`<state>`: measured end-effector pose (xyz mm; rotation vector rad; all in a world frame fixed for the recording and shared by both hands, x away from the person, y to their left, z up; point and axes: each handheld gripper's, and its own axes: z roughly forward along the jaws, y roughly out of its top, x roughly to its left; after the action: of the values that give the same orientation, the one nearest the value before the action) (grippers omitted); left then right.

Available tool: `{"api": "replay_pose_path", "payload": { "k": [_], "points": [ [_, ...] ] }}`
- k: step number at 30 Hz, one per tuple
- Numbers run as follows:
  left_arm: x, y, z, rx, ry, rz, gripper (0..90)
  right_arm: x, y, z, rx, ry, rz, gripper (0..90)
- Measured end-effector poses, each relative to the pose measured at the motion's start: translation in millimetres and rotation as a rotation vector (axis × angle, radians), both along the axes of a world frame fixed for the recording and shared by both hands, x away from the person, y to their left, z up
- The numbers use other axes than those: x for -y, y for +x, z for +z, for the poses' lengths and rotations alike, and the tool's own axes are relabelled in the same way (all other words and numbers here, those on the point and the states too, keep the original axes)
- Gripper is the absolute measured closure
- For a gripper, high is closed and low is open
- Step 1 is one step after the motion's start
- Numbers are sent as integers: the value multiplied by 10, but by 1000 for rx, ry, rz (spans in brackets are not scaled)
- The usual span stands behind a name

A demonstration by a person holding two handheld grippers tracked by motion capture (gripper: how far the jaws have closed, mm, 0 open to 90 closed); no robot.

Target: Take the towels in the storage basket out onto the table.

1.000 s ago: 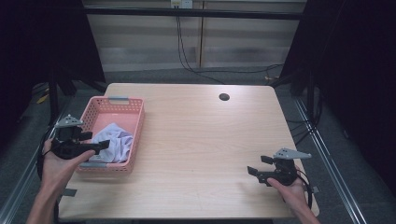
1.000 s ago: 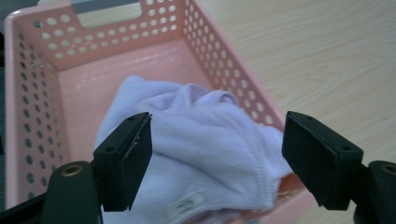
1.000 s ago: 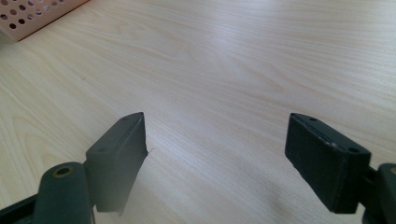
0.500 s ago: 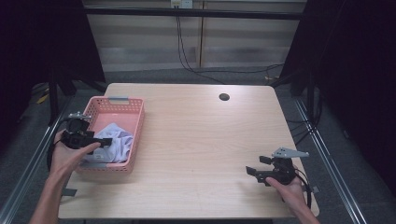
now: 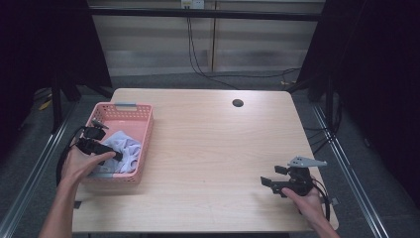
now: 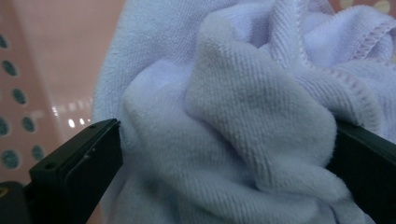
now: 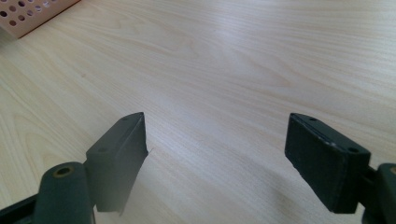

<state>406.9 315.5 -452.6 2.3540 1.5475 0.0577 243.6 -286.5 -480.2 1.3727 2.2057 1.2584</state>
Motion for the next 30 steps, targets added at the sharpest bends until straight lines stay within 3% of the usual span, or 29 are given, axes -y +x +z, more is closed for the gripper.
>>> {"api": "replay_pose_path", "payload": {
  "k": [3, 8, 20, 21, 23, 30],
  "points": [
    [58, 45, -32, -13, 20, -29, 0, -8, -3, 1, 8, -5, 11, 204],
    [104, 134, -120, -83, 38, -25, 0, -31, 13, -12, -5, -22, 15, 212],
    [210, 176, -143, -130, 129, -65, 1, -42, 3, -3, -3, -29, 41, 211],
    [213, 178, -134, -133, 120, -62, 12, -43, 0, -3, -5, -30, 42, 210],
    [223, 160, -111, -133, 106, -63, 85, -45, 4, -7, -7, -34, 43, 211],
    [257, 93, -52, -82, 92, -137, 328, -52, 7, -8, -13, -38, 54, 233]
  ]
}}
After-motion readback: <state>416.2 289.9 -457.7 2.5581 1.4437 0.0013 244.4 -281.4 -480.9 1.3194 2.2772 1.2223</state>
